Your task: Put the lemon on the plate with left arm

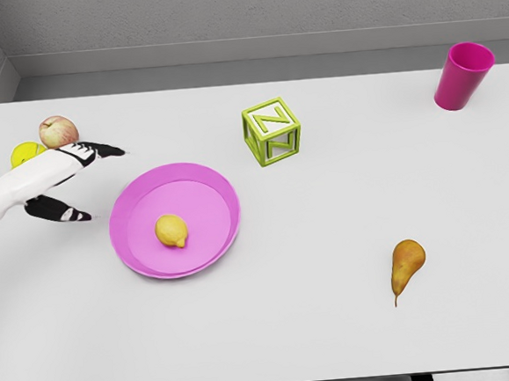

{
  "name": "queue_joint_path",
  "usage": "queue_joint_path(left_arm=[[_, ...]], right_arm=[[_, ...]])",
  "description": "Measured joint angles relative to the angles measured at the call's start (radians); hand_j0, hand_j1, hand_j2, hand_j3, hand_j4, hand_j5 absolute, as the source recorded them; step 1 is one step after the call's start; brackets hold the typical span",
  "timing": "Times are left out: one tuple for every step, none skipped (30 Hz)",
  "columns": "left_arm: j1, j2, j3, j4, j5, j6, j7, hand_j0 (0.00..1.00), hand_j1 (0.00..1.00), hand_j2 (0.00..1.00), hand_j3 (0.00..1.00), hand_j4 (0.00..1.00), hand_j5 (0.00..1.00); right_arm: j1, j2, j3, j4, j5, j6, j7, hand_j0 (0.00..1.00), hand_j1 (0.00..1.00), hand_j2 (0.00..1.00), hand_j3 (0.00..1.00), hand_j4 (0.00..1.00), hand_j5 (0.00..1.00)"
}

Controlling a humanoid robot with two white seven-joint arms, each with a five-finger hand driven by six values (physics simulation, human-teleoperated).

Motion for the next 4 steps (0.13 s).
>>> queue_joint_path(left_arm=[[0.002,0.005,0.006,0.016,0.002,0.0,0.0,1.0,1.0,1.0,1.0,1.0,1.0],[0.003,0.008,0.012,0.027,0.003,0.0,0.0,1.0,1.0,1.0,1.0,1.0,1.0],[0.003,0.011,0.016,0.035,0.004,0.0,0.0,1.0,1.0,1.0,1.0,1.0,1.0],[0.002,0.013,0.018,0.041,0.005,0.0,0.0,1.0,1.0,1.0,1.0,1.0,1.0]], right_arm=[[0.0,0.0,0.0,0.0,0.0,0.0,0.0,1.0,1.0,1.0,1.0,1.0,1.0],[0.0,0.0,0.0,0.0,0.0,0.0,0.0,1.0,1.0,1.0,1.0,1.0,1.0],[0.0,0.0,0.0,0.0,0.0,0.0,0.0,1.0,1.0,1.0,1.0,1.0,1.0],[-0.002,0.0,0.0,0.0,0.0,0.0,0.0,1.0,1.0,1.0,1.0,1.0,1.0]])
